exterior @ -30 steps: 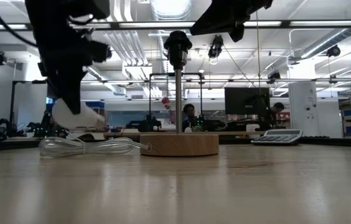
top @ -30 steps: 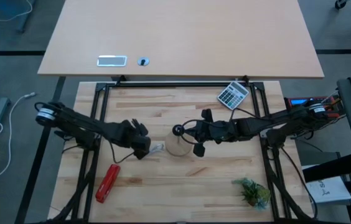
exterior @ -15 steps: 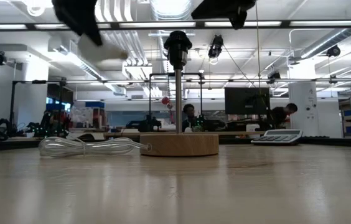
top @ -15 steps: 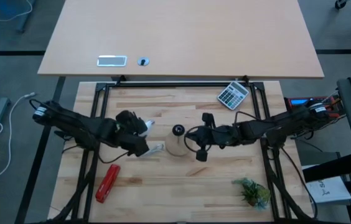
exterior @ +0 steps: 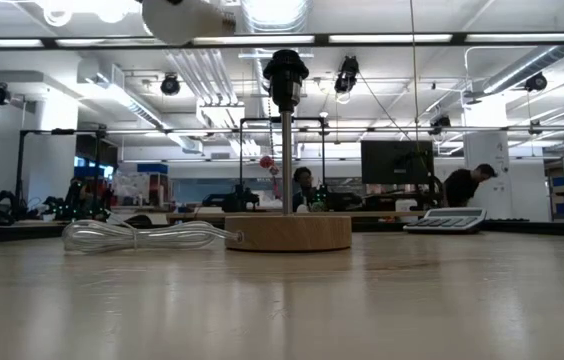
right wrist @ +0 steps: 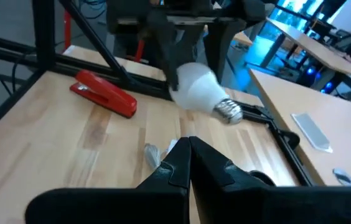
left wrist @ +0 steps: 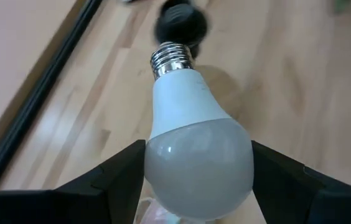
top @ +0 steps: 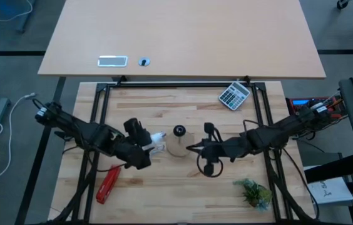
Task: Screw lightbulb
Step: Insert the lightbulb into the brown lamp
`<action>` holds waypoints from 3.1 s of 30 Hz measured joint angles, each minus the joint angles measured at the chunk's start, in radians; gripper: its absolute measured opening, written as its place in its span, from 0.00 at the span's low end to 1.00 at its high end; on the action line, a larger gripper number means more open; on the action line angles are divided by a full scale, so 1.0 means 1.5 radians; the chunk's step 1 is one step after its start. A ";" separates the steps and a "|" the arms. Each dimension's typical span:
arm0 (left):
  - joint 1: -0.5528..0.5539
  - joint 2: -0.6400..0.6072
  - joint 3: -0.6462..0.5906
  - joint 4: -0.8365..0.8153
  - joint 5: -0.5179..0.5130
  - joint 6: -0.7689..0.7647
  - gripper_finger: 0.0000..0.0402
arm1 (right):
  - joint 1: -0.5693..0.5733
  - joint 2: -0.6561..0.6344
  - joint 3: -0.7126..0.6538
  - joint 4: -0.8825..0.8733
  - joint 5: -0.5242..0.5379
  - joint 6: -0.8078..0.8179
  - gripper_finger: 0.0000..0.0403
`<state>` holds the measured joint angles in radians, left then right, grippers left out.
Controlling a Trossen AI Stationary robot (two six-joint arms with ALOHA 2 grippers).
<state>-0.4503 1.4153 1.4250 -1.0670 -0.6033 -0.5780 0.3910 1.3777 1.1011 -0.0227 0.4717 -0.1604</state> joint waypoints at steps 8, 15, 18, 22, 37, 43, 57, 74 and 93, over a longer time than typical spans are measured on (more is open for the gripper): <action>-0.028 0.028 0.011 0.063 0.028 0.008 0.63 | 0.006 0.018 0.005 -0.002 -0.005 -0.032 0.08; -0.032 0.070 0.035 0.068 0.036 0.006 0.63 | 0.007 0.119 0.088 -0.008 -0.003 -0.078 0.30; -0.033 0.089 0.049 0.066 0.047 0.005 0.63 | 0.007 0.162 0.148 -0.056 0.003 -0.085 0.39; -0.034 0.112 0.067 0.042 0.050 -0.006 0.62 | 0.007 0.223 0.243 -0.195 0.041 -0.072 0.47; -0.041 0.138 0.102 0.031 0.066 -0.002 0.62 | 0.005 0.327 0.384 -0.366 0.071 -0.046 0.54; -0.048 0.135 0.102 0.034 0.067 -0.001 0.66 | 0.004 0.325 0.384 -0.373 0.072 -0.039 0.47; -0.047 0.133 0.102 0.054 0.064 0.045 0.72 | 0.005 0.324 0.382 -0.390 0.065 -0.001 0.27; -0.047 0.126 0.101 0.061 0.065 0.084 0.70 | 0.011 0.322 0.381 -0.405 0.071 0.066 0.27; -0.060 0.118 0.101 0.069 0.066 0.104 0.79 | 0.023 0.317 0.355 -0.495 0.082 0.172 0.27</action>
<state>-0.5402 1.5921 1.5761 -0.9637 -0.5041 -0.4217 0.4262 1.8534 1.6337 -0.7653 0.5942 0.0969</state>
